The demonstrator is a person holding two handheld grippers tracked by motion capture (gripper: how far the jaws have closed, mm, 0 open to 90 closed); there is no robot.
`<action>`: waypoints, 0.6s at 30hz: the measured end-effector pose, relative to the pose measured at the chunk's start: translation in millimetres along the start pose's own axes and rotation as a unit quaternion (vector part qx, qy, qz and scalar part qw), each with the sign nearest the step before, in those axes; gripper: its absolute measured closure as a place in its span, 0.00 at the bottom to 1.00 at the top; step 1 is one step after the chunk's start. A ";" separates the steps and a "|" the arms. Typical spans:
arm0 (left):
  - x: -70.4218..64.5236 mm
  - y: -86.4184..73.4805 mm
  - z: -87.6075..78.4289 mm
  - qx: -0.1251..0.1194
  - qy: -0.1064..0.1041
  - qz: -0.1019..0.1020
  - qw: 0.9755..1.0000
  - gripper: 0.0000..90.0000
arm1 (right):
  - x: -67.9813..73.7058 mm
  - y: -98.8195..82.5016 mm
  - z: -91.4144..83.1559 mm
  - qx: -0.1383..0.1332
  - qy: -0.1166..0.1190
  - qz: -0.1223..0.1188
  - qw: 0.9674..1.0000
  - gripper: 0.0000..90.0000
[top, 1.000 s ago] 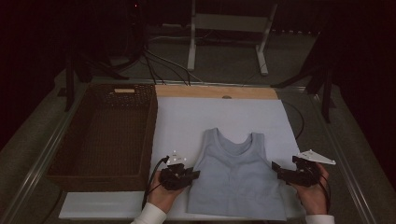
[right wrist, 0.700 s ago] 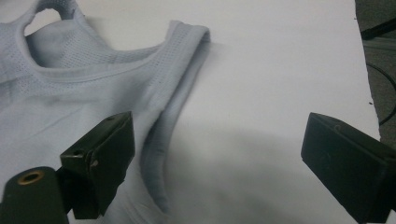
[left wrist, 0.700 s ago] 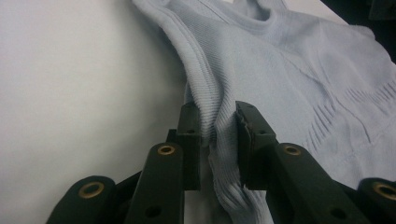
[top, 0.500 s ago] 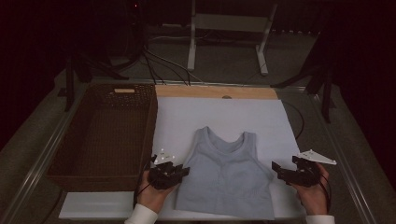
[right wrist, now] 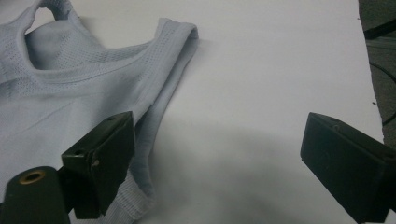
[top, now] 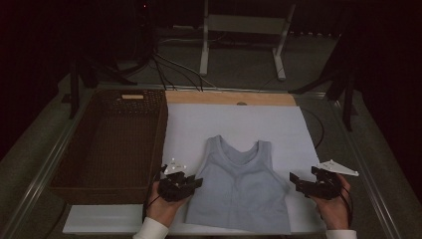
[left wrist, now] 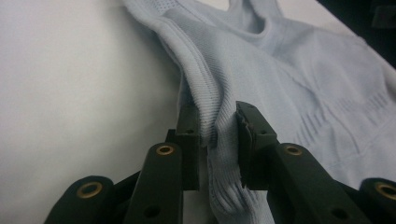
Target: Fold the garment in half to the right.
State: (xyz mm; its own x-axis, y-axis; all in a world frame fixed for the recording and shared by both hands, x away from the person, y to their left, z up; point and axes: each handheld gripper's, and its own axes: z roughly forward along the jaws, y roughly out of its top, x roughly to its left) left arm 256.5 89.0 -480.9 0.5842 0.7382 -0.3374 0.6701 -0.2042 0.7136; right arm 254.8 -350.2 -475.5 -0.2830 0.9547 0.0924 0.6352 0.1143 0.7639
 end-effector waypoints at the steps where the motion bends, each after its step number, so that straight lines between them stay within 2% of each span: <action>1: -0.4 0.8 -0.5 -0.002 -0.002 -0.001 1.000 0.81 | 0.2 0.1 -0.1 0.000 0.001 0.000 1.000 0.12; 18: -10.8 12.7 -2.7 -0.009 -0.020 0.009 1.000 0.81 | 3.4 -2.6 -6.1 0.000 0.010 -0.002 1.000 0.13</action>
State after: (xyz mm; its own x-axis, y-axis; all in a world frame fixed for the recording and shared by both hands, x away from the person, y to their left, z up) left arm 257.4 80.2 -466.5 0.6141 0.7084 -0.3480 0.6513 -0.2058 0.7304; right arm 247.9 -349.0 -473.3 -0.2996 0.9487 0.1014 0.6338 0.1184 0.7644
